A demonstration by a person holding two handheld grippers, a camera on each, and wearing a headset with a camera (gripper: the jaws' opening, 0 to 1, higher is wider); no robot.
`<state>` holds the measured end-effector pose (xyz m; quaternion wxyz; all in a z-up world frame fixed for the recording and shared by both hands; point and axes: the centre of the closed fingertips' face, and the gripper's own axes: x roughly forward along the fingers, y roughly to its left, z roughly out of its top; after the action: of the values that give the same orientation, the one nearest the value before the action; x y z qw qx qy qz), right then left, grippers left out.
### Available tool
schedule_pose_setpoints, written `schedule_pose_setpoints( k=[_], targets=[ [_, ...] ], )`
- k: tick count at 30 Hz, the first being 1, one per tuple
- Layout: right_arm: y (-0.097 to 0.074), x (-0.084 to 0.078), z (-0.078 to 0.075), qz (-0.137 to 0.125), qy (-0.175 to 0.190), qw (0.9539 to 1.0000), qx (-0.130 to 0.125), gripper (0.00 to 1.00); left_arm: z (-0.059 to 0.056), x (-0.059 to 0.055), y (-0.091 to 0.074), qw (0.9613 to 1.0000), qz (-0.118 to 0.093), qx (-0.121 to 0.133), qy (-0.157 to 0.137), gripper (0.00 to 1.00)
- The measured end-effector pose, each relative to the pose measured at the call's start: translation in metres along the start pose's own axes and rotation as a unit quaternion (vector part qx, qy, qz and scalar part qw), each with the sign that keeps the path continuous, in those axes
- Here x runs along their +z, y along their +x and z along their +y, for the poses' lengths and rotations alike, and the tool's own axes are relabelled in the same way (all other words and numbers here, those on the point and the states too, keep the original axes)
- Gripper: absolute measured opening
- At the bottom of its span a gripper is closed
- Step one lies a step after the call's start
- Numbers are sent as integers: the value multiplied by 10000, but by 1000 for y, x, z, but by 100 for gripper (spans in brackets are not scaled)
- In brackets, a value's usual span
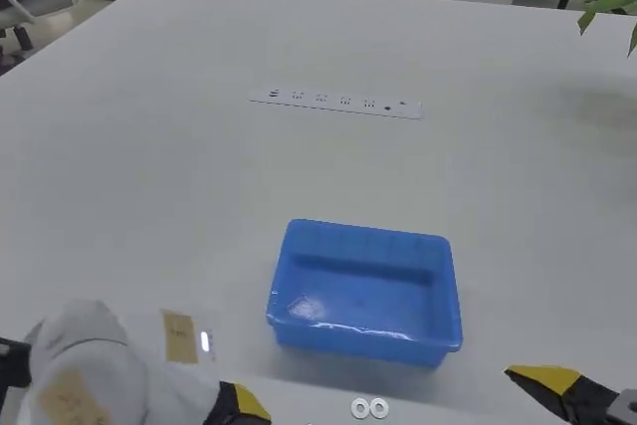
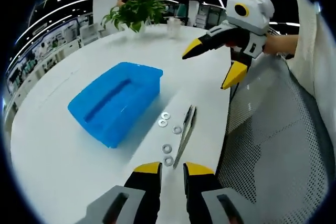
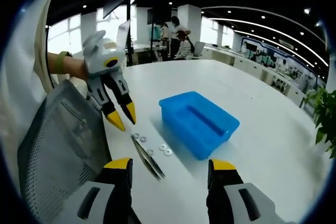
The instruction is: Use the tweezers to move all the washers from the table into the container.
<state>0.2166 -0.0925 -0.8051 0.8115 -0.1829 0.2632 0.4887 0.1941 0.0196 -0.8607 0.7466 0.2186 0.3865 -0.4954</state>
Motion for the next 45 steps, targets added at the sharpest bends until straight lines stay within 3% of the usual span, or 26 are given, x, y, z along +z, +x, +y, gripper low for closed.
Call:
schedule_pose_setpoints(
  k=[3, 11, 16, 23, 28, 34, 45],
  targets=[
    [3, -3, 3, 96, -87, 9999, 67, 54, -1, -3, 6, 9990, 200, -18, 397, 9],
    [4, -14, 10, 289, -196, 9992, 180, 53, -7, -3, 16, 9968, 271, -91, 749, 1],
    [6, -17, 12, 346, -230, 9988, 251, 52, -6, -5, 19, 9945, 391, -108, 965, 0],
    [10, -19, 14, 423, -383, 9976, 380, 50, -8, -2, 19, 9923, 357, -189, 1167, 0],
    [12, -22, 17, 475, -472, 9966, 487, 49, -11, 12, 5, 9910, 183, -167, 1313, 0],
    [18, -22, 21, 514, -634, 9945, 658, 46, -18, 37, -14, 9902, -105, -95, 1393, 0],
    [28, -21, 25, 575, -911, 9901, 902, 38, -33, 72, -29, 9821, -309, -134, 1854, 0]
  ],
)
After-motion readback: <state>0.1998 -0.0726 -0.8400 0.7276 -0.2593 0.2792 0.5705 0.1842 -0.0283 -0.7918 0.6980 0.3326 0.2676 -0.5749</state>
